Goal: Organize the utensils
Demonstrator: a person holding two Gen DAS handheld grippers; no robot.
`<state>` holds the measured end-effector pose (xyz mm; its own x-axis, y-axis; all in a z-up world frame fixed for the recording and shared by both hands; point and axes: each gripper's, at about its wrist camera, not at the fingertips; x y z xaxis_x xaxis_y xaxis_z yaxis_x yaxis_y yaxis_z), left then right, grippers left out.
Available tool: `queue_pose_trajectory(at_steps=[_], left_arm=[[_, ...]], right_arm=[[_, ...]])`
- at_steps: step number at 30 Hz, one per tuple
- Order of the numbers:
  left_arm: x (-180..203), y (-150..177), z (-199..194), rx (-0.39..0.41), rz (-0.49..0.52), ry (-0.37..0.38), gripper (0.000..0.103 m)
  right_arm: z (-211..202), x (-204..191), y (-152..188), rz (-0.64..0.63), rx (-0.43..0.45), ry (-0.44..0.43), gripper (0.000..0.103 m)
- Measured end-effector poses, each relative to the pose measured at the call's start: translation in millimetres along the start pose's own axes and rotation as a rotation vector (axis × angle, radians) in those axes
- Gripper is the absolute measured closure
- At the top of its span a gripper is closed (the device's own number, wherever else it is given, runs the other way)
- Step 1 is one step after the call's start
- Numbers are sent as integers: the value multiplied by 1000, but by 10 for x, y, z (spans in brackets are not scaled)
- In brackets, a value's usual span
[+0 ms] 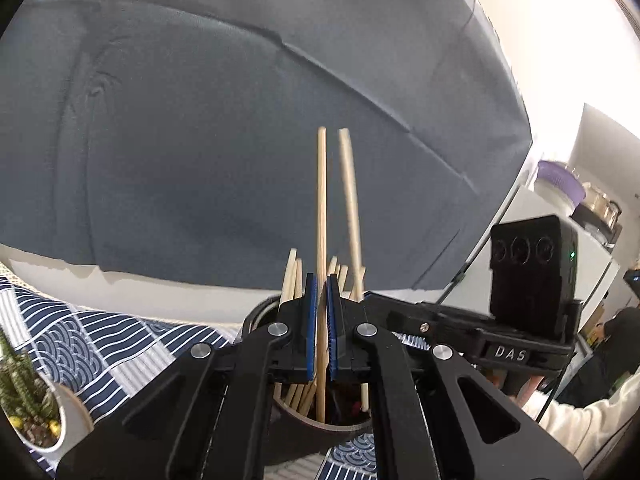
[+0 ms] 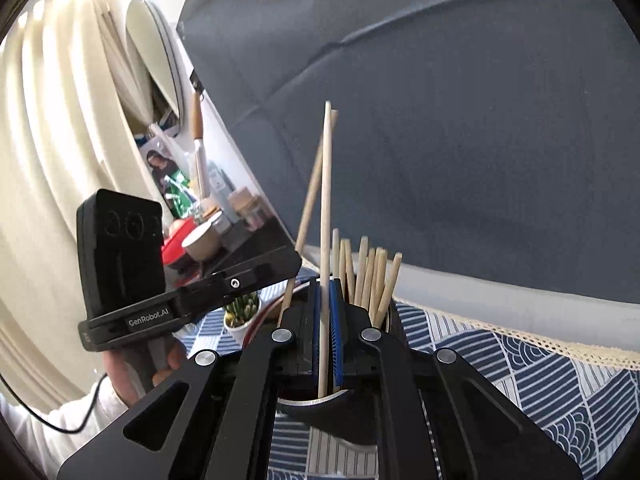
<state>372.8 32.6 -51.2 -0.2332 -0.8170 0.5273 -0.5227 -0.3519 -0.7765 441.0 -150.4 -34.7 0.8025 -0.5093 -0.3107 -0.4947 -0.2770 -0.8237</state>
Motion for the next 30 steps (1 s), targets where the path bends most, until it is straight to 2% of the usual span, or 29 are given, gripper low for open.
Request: queue_pose_trajectory(at_steps=[7,10,12,13,16,17,18,19,21,23,27,28,29,30], left_arm=[[105,12,-155,-47,49,-36,98],[135,-1,-226,-69,55,-42,97],[117,-6,-322,-76,56,-46,86],[136,-14,-344,-80,60,-47,84],[174,-47,-460,-95,80,-62,72],[180,-58,-505,-96,83,-67,62],[179,-77,-562,-96,80,-73,52],[177,-90,-602,-96,79,-80,48],[173,-124,-681,-103,81,-99,35],[155,-153,-766,-108,84,-128,25],[126,-182,-932,-121,91,-147,13],[122,-187,-976,-121,99,-151,12],[119,-192,-1011,-126,103,-153,7],[108,-193,-1055,-132,108,-158,6]], right_arm=[[-62,-69,115,4,-42,36,98],[-111,-130,141,2,-43,71,95],[-178,-154,160,10,-43,73,94],[-211,-188,147,8,-40,88,94],[-320,-270,130,2,-37,144,92],[-350,-289,126,4,-39,163,80],[-384,-312,125,4,-39,188,73],[-427,-343,123,4,-34,219,63],[-495,-399,122,10,-35,264,61],[-542,-449,111,19,-35,296,54],[-645,-591,110,17,-30,375,37],[-681,-649,109,20,-25,408,25],[-710,-684,102,23,-17,430,15],[-740,-719,105,25,-9,449,15]])
Point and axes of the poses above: each gripper's, at about its wrist camera, not at the fingertips, and z roughly the way its jaws point, x to its right, y to its underside, and after that the axes turned 5 degrees about -z, right-handed
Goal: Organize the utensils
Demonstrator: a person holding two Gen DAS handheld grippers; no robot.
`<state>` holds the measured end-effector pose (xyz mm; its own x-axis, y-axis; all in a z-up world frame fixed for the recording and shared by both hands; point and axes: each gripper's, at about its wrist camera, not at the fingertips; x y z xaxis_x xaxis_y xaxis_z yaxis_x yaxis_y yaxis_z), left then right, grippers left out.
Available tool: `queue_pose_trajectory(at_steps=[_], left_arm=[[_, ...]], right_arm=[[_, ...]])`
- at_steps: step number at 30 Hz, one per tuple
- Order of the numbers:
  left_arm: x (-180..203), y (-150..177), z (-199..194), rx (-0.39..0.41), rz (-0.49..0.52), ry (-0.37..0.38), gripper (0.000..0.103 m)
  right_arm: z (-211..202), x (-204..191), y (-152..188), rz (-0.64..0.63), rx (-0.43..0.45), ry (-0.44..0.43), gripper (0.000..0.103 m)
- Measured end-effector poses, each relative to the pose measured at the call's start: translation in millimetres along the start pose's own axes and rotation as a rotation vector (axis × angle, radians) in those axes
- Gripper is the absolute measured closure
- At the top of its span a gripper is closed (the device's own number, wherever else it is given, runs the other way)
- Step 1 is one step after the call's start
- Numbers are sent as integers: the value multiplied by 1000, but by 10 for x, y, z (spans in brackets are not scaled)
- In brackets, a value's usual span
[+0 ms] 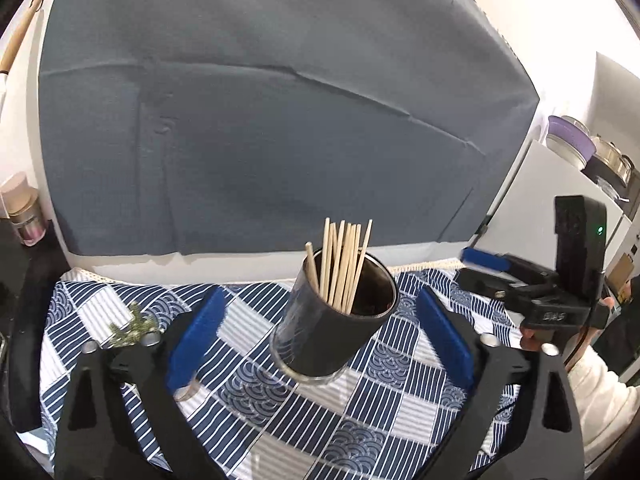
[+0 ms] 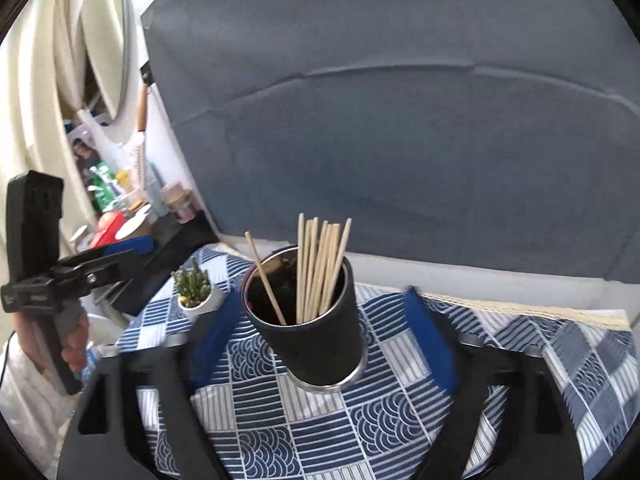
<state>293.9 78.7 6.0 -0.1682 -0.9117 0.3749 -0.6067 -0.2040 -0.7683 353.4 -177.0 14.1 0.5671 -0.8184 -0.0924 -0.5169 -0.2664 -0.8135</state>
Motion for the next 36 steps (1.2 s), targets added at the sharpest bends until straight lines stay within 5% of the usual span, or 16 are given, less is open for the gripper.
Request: queue_pose_trajectory(at_steps=[27,36], left_arm=[[-83,482,-512,-70,135,80,6],[99,539,-718,-35,78,8,6]], right_arm=[[-674,-828,649,59,-26,184,9],[-1036,-878,719,-4,-18,237,9]])
Point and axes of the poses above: each gripper's, at about its wrist camera, not at the fingertips, and z roughly the way its jaws point, x to its right, y to its underside, and after that the axes turned 5 degrees about -z, right-handed
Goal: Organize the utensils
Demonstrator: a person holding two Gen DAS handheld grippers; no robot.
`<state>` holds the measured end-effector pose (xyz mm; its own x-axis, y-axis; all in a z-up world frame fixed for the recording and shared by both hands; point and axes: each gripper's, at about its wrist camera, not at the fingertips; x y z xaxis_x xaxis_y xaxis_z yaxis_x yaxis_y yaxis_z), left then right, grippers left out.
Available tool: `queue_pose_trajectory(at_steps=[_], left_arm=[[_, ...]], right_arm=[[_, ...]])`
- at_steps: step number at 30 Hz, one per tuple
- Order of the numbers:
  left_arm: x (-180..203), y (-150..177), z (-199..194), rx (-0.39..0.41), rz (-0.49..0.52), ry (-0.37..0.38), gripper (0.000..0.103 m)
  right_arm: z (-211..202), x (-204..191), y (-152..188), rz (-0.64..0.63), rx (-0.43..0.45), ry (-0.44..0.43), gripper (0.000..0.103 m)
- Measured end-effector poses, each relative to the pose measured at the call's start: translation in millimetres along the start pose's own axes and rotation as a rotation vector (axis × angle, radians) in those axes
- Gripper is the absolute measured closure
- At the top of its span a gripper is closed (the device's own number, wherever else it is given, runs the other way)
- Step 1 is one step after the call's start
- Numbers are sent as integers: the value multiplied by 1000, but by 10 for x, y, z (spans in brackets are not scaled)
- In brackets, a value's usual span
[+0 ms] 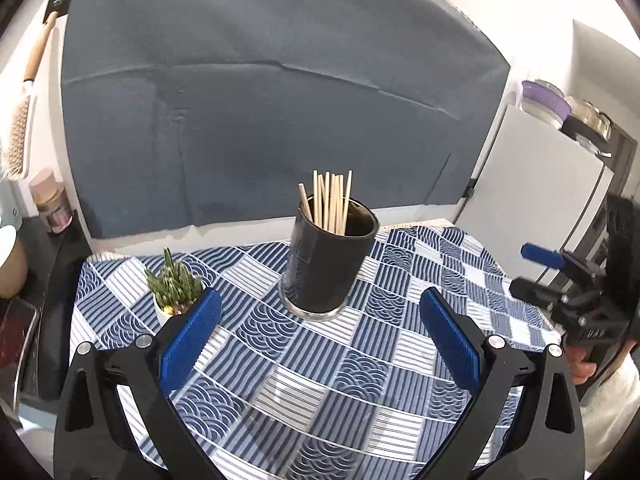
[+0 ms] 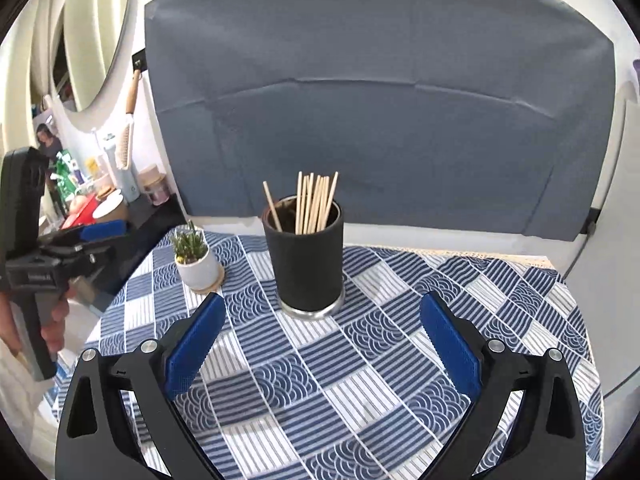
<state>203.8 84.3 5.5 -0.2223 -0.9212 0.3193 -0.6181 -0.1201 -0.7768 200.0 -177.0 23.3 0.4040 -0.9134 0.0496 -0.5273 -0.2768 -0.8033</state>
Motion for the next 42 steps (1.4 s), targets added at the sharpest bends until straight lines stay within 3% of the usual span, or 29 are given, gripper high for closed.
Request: queue_pose_trajectory(at_steps=[6,11,16,23,25,29,35,42], left_arm=[[222,137,-230,19,1,-6,6],[410,367,-479,67,21,-71,6],[533,540,-748,101,-4,-84,6],[719,711,-1022,150,-5,-179,6],[747,728,-1122,179,-27,-238,6],[755,711,-1290,228,-63,-279,6],[957,818,-1373,279,-20,-347,6],[1184,948,-1362,249,-33,-332,6]], right_arm=[[-291,22,118,-5,7,-8,9],[-559,-43,244,-24,55,11,8],[-766,-136,355,-30,62,23,8],[-927,-176,441,-41,55,-12,8],[-954,-184,455,-44,49,-14,8],[-1015,-218,487,-37,46,-13,8],[-1183,-227,486,8,66,-56,8],[-1321,-351,606,7,111,47,8]])
Point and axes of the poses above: each gripper's, at about its wrist camera, not at the fingertips, and z roughly the way its jaws point, x to its right, y to its underside, and after that the axes turned 5 degrees about -z, right-handed
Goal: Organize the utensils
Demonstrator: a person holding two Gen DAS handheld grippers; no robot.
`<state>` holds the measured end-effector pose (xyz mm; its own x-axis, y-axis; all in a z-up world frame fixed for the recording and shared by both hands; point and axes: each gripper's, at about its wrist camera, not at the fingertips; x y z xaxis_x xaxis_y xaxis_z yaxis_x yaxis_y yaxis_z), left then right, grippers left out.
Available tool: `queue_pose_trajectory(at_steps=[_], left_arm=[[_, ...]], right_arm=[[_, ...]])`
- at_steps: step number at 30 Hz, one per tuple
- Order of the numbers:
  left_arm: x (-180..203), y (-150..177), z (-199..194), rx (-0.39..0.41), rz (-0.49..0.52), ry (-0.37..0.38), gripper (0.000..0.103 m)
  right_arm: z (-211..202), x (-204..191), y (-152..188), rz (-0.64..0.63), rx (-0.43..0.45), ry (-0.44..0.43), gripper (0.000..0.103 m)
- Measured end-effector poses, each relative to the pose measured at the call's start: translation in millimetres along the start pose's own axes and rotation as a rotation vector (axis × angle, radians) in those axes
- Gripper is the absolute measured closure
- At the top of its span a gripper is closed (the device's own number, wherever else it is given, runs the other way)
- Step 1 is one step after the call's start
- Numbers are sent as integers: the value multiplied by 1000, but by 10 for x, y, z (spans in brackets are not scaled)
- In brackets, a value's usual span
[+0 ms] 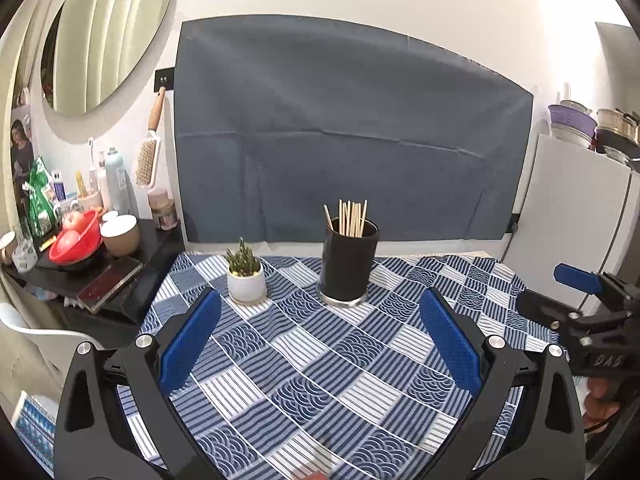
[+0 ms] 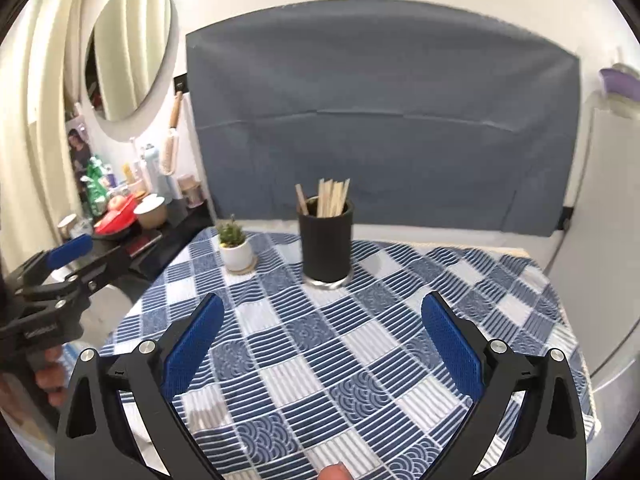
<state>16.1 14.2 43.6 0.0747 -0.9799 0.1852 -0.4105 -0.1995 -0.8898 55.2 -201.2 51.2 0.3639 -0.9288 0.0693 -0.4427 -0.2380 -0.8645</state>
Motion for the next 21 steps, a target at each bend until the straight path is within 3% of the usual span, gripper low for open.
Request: queue_pose_trajectory(at_steps=[8,12,21], left_arm=[[59,175,-49,-41,-53,23,6],[24,239,-96,-37,-70,-28,6],[105,332,-132,-67,-53,-34,6]], right_arm=[[-59,-36,190,32,-33,-8,8],[-90,-5,259,61,-40,-9,8],[-146,-2,327,59,-38,7,8]])
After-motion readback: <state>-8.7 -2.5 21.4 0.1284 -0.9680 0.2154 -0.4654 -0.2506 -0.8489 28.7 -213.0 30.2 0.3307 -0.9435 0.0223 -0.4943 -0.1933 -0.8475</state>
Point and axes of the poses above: each gripper's, at about its wrist camera, not at the fingertips, and z roughly the way its jaws point, x to its right, y to its underside, and after that the axes turned 5 degrees about -z, right-handed
